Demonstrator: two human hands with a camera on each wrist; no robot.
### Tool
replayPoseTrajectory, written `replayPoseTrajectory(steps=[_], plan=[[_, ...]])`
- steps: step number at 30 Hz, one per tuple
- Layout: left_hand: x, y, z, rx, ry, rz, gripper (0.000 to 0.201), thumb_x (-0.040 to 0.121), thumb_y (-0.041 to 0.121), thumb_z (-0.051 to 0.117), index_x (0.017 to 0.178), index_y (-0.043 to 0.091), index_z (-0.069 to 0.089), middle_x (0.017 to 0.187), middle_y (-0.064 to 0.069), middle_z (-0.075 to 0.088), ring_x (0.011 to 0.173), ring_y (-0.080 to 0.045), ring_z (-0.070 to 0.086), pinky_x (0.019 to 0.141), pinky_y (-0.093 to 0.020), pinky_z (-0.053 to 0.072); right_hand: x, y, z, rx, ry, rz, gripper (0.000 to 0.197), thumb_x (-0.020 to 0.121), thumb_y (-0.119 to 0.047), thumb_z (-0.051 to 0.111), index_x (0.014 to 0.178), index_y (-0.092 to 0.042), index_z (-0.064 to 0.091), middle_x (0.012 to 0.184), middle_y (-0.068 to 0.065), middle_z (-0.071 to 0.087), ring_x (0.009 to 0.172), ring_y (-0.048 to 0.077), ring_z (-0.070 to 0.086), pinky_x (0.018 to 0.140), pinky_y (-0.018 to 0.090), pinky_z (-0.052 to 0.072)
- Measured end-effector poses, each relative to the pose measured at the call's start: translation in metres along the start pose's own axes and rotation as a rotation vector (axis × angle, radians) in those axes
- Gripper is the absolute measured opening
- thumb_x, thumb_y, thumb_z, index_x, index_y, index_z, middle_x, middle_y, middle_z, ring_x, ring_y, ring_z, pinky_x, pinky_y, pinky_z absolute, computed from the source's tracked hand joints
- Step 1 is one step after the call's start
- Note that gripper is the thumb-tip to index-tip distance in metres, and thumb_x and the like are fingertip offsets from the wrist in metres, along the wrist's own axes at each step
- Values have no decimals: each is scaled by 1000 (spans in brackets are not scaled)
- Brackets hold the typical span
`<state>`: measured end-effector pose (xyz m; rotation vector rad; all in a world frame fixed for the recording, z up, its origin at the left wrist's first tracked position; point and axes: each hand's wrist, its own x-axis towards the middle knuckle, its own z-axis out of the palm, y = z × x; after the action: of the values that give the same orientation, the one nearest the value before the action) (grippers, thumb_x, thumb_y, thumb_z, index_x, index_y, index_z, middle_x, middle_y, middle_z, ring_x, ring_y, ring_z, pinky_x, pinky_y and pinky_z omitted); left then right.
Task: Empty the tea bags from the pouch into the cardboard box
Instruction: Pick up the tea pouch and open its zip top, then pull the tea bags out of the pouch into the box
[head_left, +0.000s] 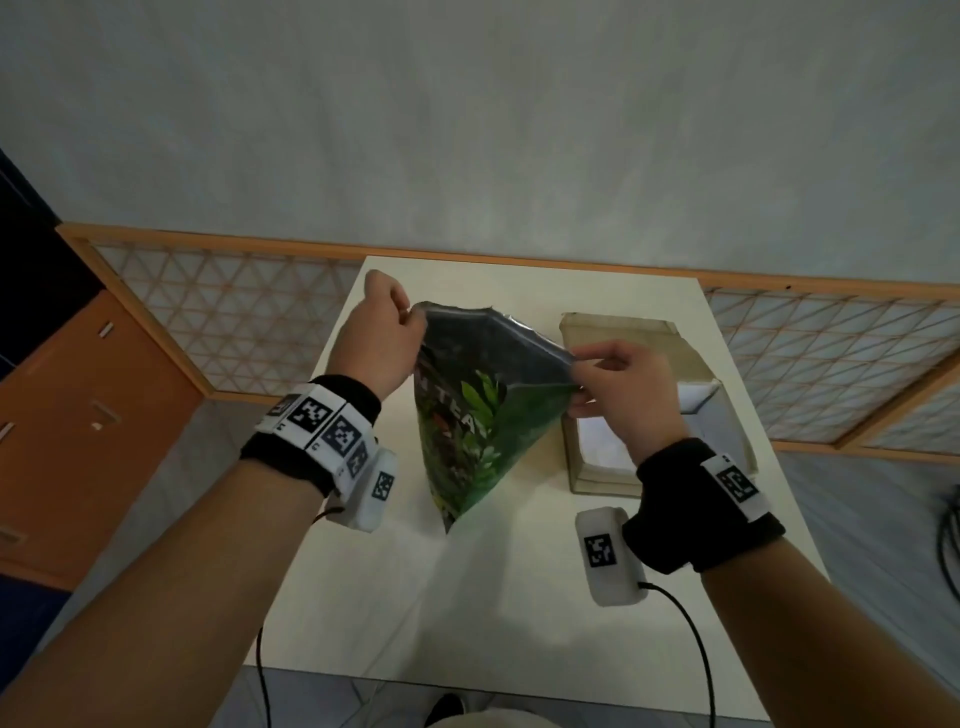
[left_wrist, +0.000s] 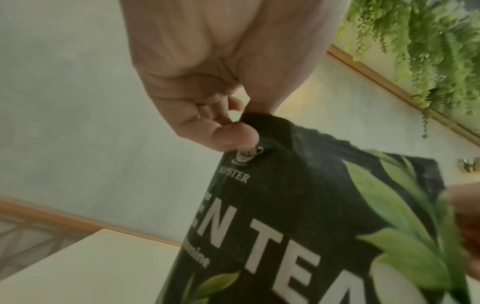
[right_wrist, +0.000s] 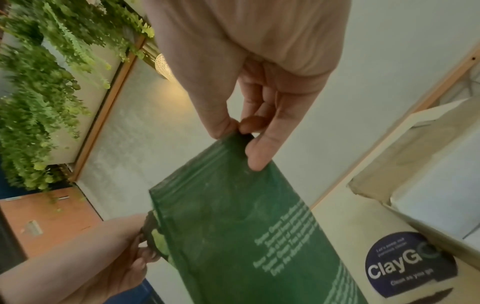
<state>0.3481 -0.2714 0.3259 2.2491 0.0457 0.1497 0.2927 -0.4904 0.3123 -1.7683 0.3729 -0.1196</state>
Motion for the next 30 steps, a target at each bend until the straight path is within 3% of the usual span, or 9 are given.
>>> replayPoseTrajectory(steps=[3,8,13,16,18,22,26,28,30], plan=[[-14,11,9,-26,-106,-2,22,96,20,57,100,19,36,79,-5,56,75,-34,67,73,-57,59,-7,-1,13,-5,-121,1,20,84,-6,64,103,-9,60,82,18,66,54,21,65,52,31,60],[-27,19,25,15,-309,4,47,84,8,69,106,17,28,82,-4,53,71,-21,58,74,-53,59,-8,-1,25,-14,-158,-19,29,83,0,63,106,-11,50,63,5,57,43,13,58,44,28,55],[-8,7,11,24,-39,-26,40,82,-8,59,105,16,38,76,-1,51,69,-20,55,70,-53,60,-5,10,13,-31,-58,33,32,84,-5,62,110,-16,46,81,8,59,58,17,57,48,26,51],[-6,10,12,58,-4,1,37,85,-5,59,111,16,43,76,2,50,71,-22,56,68,-42,57,-6,11,18,-57,-83,7,53,80,-3,67,121,-20,39,89,3,51,77,18,58,62,30,55],[-10,14,16,24,-24,3,41,85,2,65,119,18,47,81,3,53,78,-22,61,76,-43,59,-5,6,22,-65,-128,-22,71,78,1,68,134,-23,31,91,-1,48,83,18,59,69,34,58],[-25,18,21,106,-174,17,59,81,18,76,129,26,45,109,5,59,93,-18,62,82,-37,52,1,-5,24,-64,-177,-4,75,84,-7,66,141,-28,23,90,13,60,63,23,62,52,32,56],[-40,17,30,149,-208,130,57,83,5,71,127,32,47,112,8,64,93,-15,63,77,-33,54,12,-1,20,-120,-107,0,71,88,-17,64,143,-31,21,89,14,62,52,19,58,41,24,51],[-42,16,31,163,-152,194,49,86,6,68,122,35,51,107,12,65,91,-13,63,72,-29,51,17,6,13,-147,-69,-19,74,87,-11,62,145,-31,21,89,11,59,59,19,60,39,23,50],[-43,15,29,171,-86,234,44,88,4,66,116,36,55,104,14,65,90,-11,62,66,-22,45,19,15,2,-179,-68,-44,79,82,-6,64,143,-36,23,112,13,53,83,25,63,45,20,51]])
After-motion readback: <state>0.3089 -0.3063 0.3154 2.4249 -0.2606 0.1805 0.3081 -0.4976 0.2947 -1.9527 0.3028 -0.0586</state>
